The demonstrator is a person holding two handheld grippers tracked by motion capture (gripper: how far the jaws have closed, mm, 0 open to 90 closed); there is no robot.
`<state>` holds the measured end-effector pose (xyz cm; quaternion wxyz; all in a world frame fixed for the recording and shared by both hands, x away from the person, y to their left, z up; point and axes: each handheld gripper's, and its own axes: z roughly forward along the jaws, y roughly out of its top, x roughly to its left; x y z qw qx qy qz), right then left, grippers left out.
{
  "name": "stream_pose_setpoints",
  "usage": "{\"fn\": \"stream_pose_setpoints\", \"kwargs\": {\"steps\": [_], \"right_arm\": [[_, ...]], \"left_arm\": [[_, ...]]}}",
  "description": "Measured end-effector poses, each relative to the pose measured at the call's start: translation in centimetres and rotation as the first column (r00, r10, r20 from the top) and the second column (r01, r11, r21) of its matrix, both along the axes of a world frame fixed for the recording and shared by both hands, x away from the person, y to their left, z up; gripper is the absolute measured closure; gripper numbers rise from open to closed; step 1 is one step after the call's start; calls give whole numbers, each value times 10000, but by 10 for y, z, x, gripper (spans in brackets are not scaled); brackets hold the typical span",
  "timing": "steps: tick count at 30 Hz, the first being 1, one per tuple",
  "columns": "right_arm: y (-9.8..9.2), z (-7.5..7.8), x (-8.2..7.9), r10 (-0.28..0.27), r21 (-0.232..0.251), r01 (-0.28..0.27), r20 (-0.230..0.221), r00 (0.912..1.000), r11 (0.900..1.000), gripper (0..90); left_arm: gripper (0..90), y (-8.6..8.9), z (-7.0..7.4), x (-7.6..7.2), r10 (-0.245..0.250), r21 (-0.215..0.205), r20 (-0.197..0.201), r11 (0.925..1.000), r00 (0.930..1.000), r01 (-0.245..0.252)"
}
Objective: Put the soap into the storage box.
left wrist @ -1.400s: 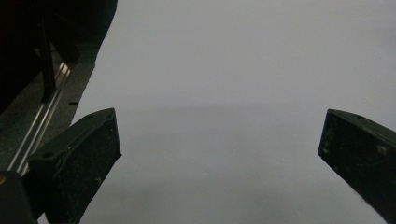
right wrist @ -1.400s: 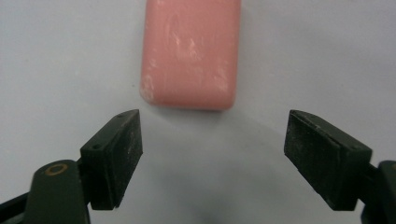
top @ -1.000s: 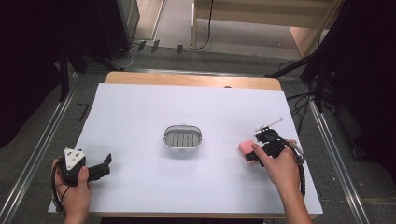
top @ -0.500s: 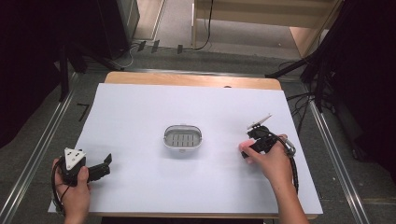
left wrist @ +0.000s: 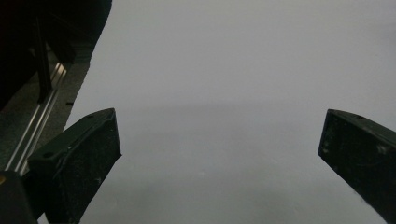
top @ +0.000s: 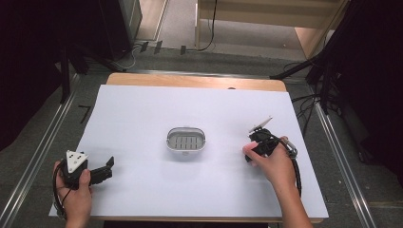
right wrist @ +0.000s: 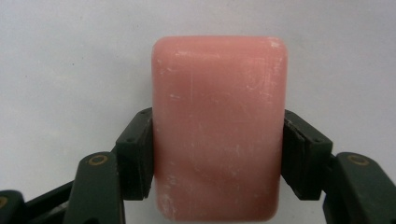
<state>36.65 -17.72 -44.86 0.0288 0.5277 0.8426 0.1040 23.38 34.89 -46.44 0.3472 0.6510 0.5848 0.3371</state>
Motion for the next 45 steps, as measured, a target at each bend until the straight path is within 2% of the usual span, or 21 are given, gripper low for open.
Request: {"fn": "stream_pose_setpoints", "kwargs": {"steps": [4,10,12,15,18,20,23,27,31,32,33,34,35,36,37,38,39,40,41,45], "right_arm": [[1,1,-1,292,-83,-292,32,9996,9995,382],[7,6,-2,873,84,-876,231,9959,9961,382],[9,9,-2,1184,107,-1189,396,9922,9928,382],[15,15,-3,1593,207,-1602,395,9864,9869,382],[22,21,-5,2022,313,-2044,611,9774,9784,382],[29,26,-7,2552,267,-2580,807,9635,9658,382],[39,31,-8,3070,338,-3108,867,9478,9499,382],[51,37,-8,3553,269,-3596,1010,9293,9327,382],[61,41,-6,3868,363,-3923,1054,9161,9191,382],[63,42,-5,4063,336,-4119,1095,9071,9106,382],[66,42,-5,4132,336,-4185,1047,9046,9076,382],[68,43,-6,4281,271,-4329,1057,8975,9010,382],[68,43,-6,4281,271,-4329,1057,8975,9010,382],[73,45,-5,4542,70,-4583,1204,8827,8888,382],[74,46,-5,4594,54,-4638,1277,8790,8859,382],[75,47,-4,4716,113,-4772,1346,8715,8787,382],[77,48,-4,4743,226,-4813,1362,8698,8763,382],[77,50,-3,4942,295,-5031,1460,8570,8638,382],[79,51,-3,5058,337,-5163,1550,8486,8558,382],[85,57,0,5405,356,-5524,1627,8255,8328,382]], "left_arm": [[0,0,0,0,-2,0,8,10000,10000,2],[0,0,0,0,3,8,5,10000,10000,-3],[0,0,0,0,2,7,5,10000,10000,-2],[0,0,0,0,2,10,5,10000,10000,-2],[0,0,0,0,2,12,4,10000,10000,-2],[0,0,0,0,-3,12,2,10000,10000,3],[0,0,0,0,-12,4,-2,10000,10000,12],[0,0,0,0,-28,-3,-20,10000,10000,28],[0,0,0,0,-38,-10,-29,10000,10000,38],[0,0,0,0,-38,-10,-29,10000,10000,38],[0,0,0,0,-41,-13,-30,10000,10000,40],[0,0,0,0,-48,-11,-31,10000,10000,48],[0,0,0,0,-48,-11,-31,10000,10000,48],[0,0,0,0,-49,-13,-29,10000,10000,49],[0,0,0,0,-53,-19,-22,10000,10000,53],[0,0,0,0,-55,-32,-2,10000,10000,55],[0,0,0,0,-52,-21,-20,10000,10000,52],[0,0,0,0,-52,-19,-11,10000,10000,52],[0,0,0,0,-51,-18,-6,10000,10000,51],[0,0,0,1,-62,-6,-32,10000,10000,62]]}}
